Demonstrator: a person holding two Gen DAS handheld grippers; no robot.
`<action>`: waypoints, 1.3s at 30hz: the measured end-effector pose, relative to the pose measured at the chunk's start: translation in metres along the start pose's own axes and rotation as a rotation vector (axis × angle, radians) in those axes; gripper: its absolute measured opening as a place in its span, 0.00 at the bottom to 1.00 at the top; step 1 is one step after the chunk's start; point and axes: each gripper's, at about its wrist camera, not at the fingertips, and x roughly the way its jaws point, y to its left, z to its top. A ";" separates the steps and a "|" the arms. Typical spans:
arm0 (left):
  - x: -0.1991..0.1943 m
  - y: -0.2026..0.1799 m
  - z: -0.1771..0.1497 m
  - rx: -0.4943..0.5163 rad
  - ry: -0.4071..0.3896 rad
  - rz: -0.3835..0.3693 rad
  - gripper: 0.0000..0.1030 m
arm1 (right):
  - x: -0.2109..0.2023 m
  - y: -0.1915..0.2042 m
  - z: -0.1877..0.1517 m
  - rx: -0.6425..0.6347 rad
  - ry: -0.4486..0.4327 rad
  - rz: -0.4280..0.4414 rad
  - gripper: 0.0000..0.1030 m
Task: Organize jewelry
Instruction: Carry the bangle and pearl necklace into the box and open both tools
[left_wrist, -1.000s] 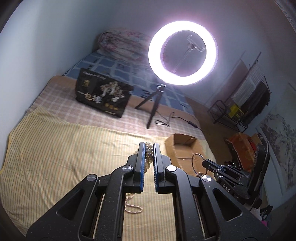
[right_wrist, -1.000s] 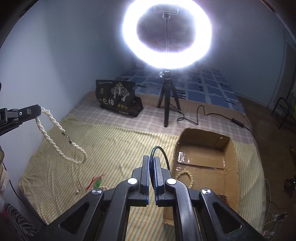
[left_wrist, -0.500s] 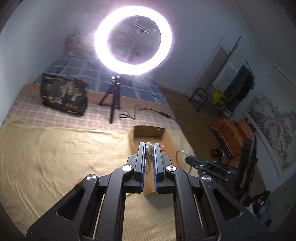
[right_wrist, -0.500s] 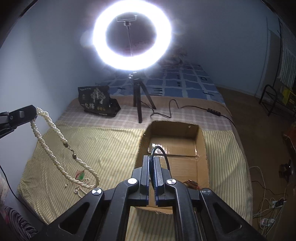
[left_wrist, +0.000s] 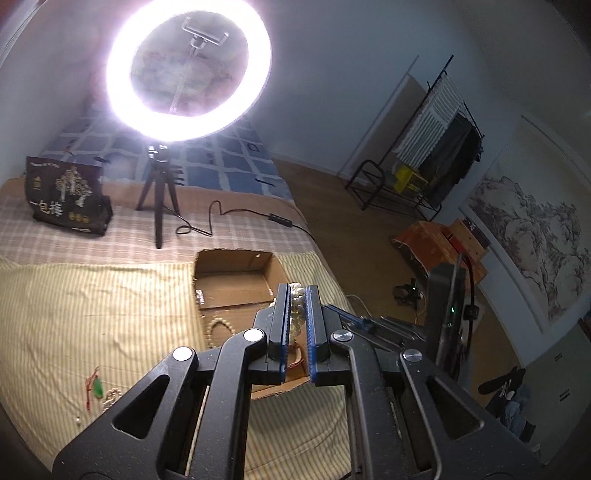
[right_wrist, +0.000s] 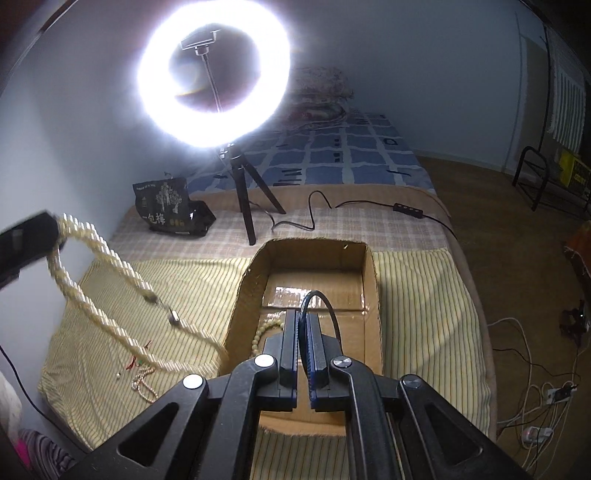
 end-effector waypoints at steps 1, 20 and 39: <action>0.005 -0.001 0.001 -0.001 0.008 -0.002 0.05 | 0.004 -0.002 0.002 0.005 0.003 0.006 0.01; 0.072 0.002 -0.014 0.005 0.125 0.034 0.05 | 0.081 -0.039 0.020 0.093 0.077 0.033 0.01; 0.072 0.020 -0.021 0.047 0.113 0.160 0.54 | 0.063 -0.046 0.020 0.090 0.039 -0.114 0.84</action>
